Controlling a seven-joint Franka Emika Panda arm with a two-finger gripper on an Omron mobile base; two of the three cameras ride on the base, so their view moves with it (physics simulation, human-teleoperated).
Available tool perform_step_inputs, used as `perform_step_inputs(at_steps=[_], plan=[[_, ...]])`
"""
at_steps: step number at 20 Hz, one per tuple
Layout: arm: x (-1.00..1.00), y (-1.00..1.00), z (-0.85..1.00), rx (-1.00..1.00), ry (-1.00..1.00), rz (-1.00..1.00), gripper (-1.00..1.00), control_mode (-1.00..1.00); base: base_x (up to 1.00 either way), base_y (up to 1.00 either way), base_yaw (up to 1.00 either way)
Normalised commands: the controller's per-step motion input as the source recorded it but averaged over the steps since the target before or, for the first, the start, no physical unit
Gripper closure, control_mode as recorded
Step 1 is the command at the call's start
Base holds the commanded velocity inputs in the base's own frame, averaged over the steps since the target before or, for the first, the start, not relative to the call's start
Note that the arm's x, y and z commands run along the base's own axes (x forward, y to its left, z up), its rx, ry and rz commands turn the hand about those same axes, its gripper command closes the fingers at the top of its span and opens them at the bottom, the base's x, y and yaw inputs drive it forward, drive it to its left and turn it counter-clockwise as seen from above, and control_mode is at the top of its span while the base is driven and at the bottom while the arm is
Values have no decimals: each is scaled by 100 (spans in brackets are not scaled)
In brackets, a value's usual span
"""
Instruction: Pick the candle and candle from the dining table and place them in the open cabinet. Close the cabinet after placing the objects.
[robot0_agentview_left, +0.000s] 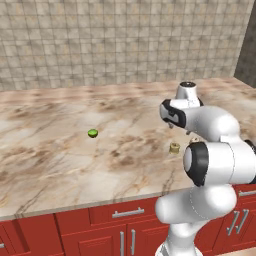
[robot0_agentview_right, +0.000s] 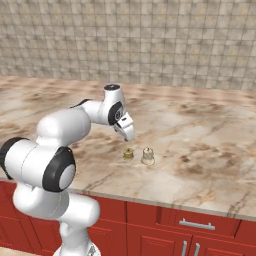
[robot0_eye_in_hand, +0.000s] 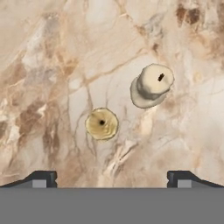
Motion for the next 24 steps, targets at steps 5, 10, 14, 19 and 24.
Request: perform_step_inputs(at_steps=[5, 10, 14, 19, 24], plan=[[31, 0, -23, 0, 0, 0, -100, -100, 0, 0, 0], [30, 0, -34, 0, 0, 0, -100, -100, 0, 0, 0], [17, 0, -35, 0, 1, 0, -100, -100, 0, 0, 0], [0, 0, -35, 0, 7, -3, -100, -100, 0, 0, 0], [5, 0, -39, 0, 8, -3, -100, -100, 0, 0, 0]])
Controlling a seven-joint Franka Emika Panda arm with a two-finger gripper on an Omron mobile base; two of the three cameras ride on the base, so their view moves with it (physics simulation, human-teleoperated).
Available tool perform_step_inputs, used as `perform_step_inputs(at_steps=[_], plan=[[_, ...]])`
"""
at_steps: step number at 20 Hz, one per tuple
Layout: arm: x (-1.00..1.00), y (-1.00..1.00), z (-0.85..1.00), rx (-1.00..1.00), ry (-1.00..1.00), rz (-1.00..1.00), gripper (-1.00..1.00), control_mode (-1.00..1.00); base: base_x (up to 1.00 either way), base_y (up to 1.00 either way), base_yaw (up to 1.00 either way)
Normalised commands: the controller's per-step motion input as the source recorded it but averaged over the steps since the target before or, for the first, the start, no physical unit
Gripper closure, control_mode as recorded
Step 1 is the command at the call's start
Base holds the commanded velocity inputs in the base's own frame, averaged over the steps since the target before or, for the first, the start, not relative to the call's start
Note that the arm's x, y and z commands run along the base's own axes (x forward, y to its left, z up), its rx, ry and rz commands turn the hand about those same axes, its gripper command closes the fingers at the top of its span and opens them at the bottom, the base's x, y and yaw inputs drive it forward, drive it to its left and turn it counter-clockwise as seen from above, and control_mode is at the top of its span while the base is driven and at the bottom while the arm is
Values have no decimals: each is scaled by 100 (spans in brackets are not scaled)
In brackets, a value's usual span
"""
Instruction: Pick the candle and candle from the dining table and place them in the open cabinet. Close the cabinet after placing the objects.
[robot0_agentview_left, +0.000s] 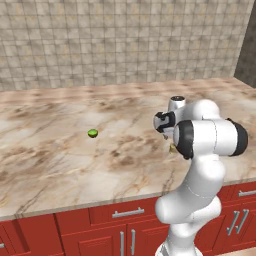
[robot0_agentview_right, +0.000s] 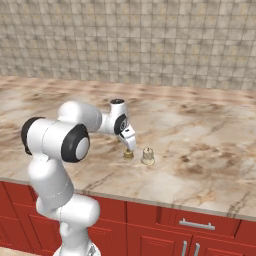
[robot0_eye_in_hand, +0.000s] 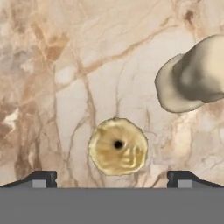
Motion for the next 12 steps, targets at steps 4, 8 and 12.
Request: perform_step_inputs(at_steps=[4, 8, 12], plan=[[8, -1, -33, 0, 5, -1, -100, -100, 0, 0, 0], [9, -6, -28, 0, 3, -1, -100, -100, 0, 0, 0], [7, -10, -28, 0, 3, -1, -100, -100, 0, 0, 0]])
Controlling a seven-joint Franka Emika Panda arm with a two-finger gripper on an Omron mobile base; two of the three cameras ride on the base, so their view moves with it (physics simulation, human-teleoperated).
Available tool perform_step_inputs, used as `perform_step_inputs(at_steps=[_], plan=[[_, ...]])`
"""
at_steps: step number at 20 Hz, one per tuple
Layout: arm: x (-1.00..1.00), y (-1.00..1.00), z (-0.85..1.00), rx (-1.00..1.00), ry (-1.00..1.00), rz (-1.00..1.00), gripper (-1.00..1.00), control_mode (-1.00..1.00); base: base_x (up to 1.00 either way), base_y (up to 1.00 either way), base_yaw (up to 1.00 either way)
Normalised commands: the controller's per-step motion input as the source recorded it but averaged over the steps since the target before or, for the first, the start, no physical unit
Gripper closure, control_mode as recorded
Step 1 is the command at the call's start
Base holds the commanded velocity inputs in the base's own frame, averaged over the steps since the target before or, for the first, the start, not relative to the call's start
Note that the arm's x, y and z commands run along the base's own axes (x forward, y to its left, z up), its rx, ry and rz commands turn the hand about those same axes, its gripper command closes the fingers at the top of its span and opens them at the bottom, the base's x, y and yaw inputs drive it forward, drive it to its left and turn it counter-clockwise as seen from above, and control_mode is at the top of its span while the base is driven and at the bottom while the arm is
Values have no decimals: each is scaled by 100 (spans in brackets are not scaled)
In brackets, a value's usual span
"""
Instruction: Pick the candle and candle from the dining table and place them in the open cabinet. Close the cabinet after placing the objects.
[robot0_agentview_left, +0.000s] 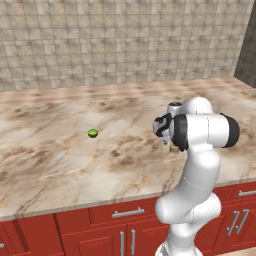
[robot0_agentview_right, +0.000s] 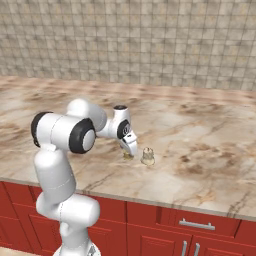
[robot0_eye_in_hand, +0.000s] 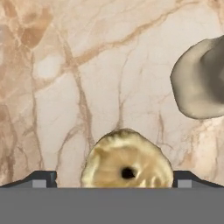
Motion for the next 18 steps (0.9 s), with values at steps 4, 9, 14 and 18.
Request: perform_step_inputs(at_steps=[4, 9, 14, 18], plan=[[5, -11, -28, 0, 2, 0, -100, -100, 0, 0, 0], [4, -3, -20, 0, 0, 0, -100, -100, 0, 0, 0], [0, 0, -20, 0, 0, 0, -100, -100, 0, 0, 0], [1, 0, -26, 0, 0, 0, -100, -100, 0, 0, 0]])
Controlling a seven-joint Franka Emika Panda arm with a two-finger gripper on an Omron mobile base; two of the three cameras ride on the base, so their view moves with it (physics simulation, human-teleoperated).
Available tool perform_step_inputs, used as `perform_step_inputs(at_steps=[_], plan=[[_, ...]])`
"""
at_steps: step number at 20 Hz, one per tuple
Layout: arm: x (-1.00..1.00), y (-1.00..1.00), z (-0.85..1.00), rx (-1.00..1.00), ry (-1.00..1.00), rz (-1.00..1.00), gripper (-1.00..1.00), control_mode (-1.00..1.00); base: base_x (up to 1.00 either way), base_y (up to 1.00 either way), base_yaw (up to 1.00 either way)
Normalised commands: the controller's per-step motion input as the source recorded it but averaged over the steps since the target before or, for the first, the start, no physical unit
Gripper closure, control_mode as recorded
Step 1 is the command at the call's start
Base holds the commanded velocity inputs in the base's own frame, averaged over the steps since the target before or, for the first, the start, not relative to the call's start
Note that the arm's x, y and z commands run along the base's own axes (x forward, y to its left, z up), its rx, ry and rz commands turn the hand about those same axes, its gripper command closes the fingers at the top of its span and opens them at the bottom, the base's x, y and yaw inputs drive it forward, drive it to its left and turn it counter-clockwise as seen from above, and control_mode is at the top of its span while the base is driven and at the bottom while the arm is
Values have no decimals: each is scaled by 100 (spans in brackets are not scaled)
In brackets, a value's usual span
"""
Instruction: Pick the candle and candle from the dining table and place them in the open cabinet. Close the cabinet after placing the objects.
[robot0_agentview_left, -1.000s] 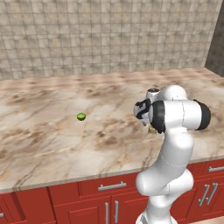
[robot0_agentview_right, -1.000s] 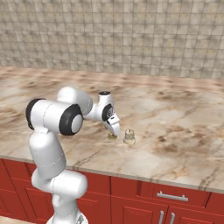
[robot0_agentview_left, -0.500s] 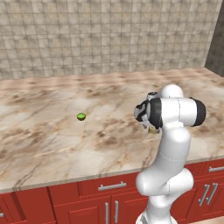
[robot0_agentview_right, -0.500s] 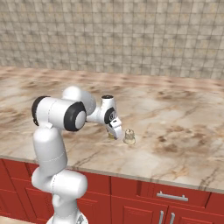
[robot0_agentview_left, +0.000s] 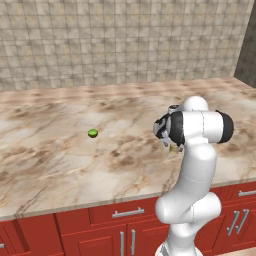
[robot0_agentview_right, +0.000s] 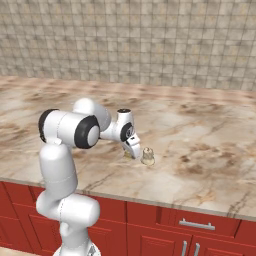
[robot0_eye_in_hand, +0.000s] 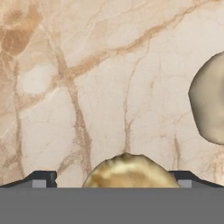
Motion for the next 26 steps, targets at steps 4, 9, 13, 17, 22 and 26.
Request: perform_step_inputs(at_steps=[4, 9, 13, 17, 22, 26], plan=[[0, 0, -25, 0, 0, 0, 100, -100, 0, 0, 0], [0, 0, -5, 0, 0, 0, 100, -100, 0, 0, 0], [0, 0, 0, 0, 0, 0, 100, -100, 0, 0, 0], [0, 5, 1, 0, 0, 0, 100, -100, 0, 0, 0], [-32, 7, 29, 0, 0, 7, 100, -100, 0, 0, 0], [-46, 20, 46, 0, 0, 23, 100, -100, 0, 0, 0]])
